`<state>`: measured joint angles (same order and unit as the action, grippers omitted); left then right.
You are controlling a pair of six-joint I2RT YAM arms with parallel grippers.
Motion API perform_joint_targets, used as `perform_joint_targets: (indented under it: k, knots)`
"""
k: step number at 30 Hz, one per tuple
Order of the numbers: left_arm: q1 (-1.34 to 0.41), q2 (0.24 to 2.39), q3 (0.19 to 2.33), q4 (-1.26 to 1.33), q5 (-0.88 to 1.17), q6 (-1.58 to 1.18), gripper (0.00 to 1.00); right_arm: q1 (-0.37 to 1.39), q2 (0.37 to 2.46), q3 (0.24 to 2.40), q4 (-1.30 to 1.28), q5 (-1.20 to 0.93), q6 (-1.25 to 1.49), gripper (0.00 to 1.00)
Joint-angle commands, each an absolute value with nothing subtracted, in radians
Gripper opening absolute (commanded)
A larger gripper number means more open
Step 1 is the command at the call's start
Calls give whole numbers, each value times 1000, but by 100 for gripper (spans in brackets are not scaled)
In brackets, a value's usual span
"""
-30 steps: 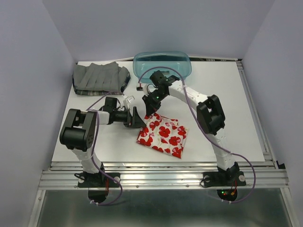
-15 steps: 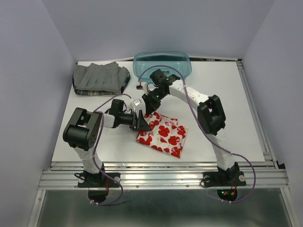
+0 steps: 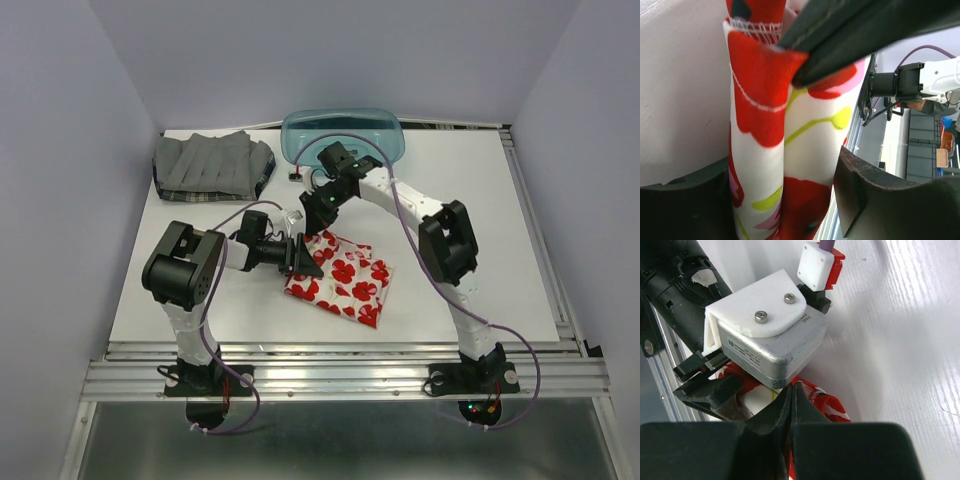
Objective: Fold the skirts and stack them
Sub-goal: Neatly place the folded skirt to the corner
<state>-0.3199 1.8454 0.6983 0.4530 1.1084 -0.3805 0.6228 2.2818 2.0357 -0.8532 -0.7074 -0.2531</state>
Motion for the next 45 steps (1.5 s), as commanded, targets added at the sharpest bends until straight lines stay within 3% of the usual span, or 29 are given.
perform_joint_targets:
  k: [1,6,7,9,10,11,12,13,14,15,26,45]
  knots:
    - [-328,1879,684,436,1026,-373,67,603,2227,2080,-790,-706,-219,1]
    - [-321,1830,734,323,957,-321,38,603,2211,2054,-776,-703,-215,1]
    - [-318,1803,753,278,890,-296,21,603,2204,2052,-773,-677,-212,6]
    - [-305,1778,838,121,777,-203,6,592,2201,2059,-772,-640,-190,26]
    - [-304,1767,871,59,662,-166,0,581,2201,2069,-772,-602,-183,52]
    - [-304,1773,938,-57,535,-102,0,572,2201,2078,-770,-554,-160,69]
    - [-304,1773,972,-107,534,-74,0,572,2203,2089,-772,-528,-152,70]
    - [-302,1779,992,-144,432,-45,0,554,2203,2098,-773,-511,-144,86]
    - [-302,1779,1024,-203,393,9,0,528,2195,2105,-770,-496,-137,96]
    - [-302,1781,1040,-227,356,44,0,514,2188,2105,-767,-486,-133,100]
    - [-243,1755,1276,-348,66,268,0,399,2050,1967,-733,-479,-150,100]
    - [-183,1954,1874,-512,84,385,0,388,1991,1829,-692,-476,-172,100]
